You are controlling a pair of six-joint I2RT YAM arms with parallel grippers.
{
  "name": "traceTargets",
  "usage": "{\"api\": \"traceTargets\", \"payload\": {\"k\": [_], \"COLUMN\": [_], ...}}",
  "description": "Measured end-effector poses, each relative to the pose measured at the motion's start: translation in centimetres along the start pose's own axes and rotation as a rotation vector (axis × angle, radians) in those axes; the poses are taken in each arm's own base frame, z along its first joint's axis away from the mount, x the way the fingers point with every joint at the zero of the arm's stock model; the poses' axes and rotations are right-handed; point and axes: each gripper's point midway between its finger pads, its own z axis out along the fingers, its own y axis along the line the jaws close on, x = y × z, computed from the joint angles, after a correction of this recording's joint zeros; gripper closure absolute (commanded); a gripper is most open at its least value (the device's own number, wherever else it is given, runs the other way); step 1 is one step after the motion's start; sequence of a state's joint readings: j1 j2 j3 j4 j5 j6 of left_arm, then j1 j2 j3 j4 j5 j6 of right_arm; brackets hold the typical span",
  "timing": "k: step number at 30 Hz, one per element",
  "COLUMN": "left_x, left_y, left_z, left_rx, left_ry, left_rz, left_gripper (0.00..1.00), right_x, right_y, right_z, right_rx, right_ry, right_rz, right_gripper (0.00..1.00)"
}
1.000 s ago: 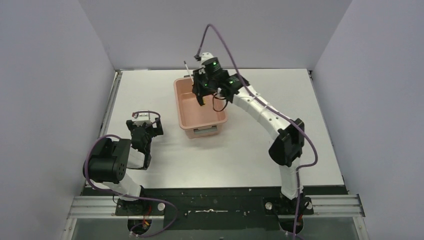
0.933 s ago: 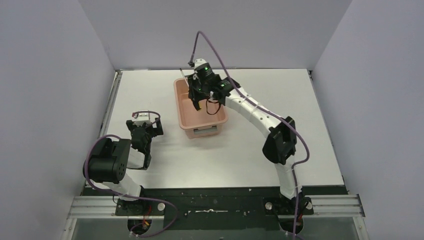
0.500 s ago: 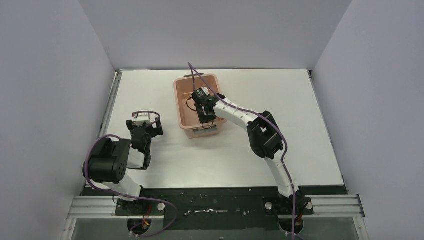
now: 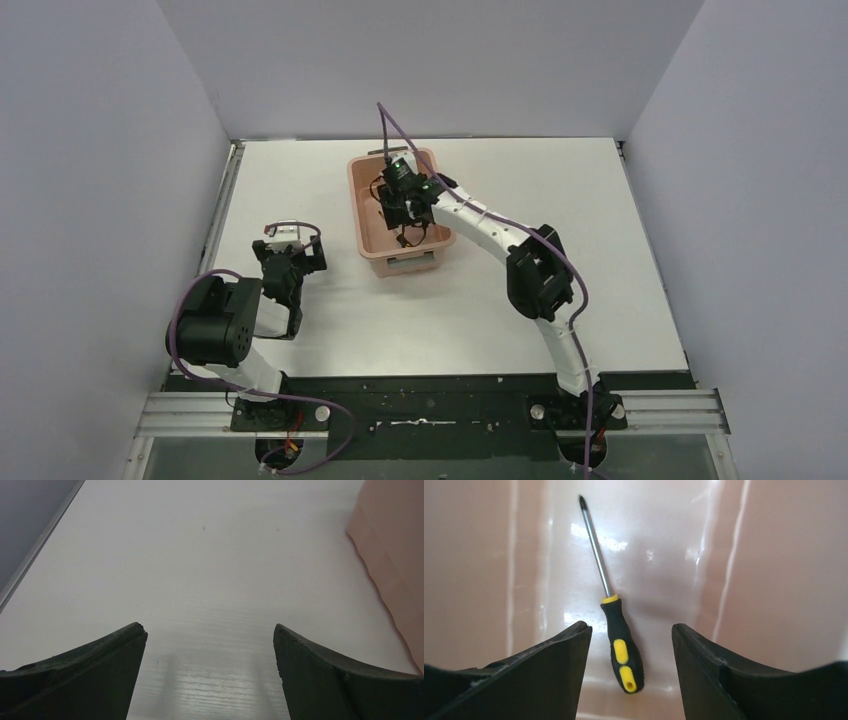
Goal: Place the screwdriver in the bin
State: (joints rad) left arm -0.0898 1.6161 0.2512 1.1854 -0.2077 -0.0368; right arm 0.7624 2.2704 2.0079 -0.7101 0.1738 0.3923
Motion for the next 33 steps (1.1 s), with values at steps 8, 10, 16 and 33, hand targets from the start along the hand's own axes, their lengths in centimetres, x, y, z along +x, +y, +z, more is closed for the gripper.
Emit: {"api": "traceTargets", "payload": {"k": [8, 10, 16, 33], "left_x": [0.0, 0.0, 0.0, 0.0], "left_y": [0.0, 0.0, 0.0, 0.0], "left_z": [0.0, 0.0, 0.0, 0.0], "left_rx": [0.0, 0.0, -0.001, 0.0], "left_ry": [0.0, 0.0, 0.0, 0.0], "left_rz": [0.0, 0.0, 0.0, 0.0], "left_gripper": [0.03, 0.03, 0.03, 0.03], "right_x": [-8.6, -9.7, -7.0, 17.7], "right_y": [-1.5, -3.8, -17.9, -29.4], "right_z": [-14.0, -18.6, -22.5, -10.6], "right_rx": [-0.095, -0.107, 0.078, 0.299], "right_ry": [-0.314, -0.422, -0.583, -0.267], "right_rz": [-0.004, 0.019, 0.183, 0.415], "right_gripper": [0.0, 0.0, 0.0, 0.0]}}
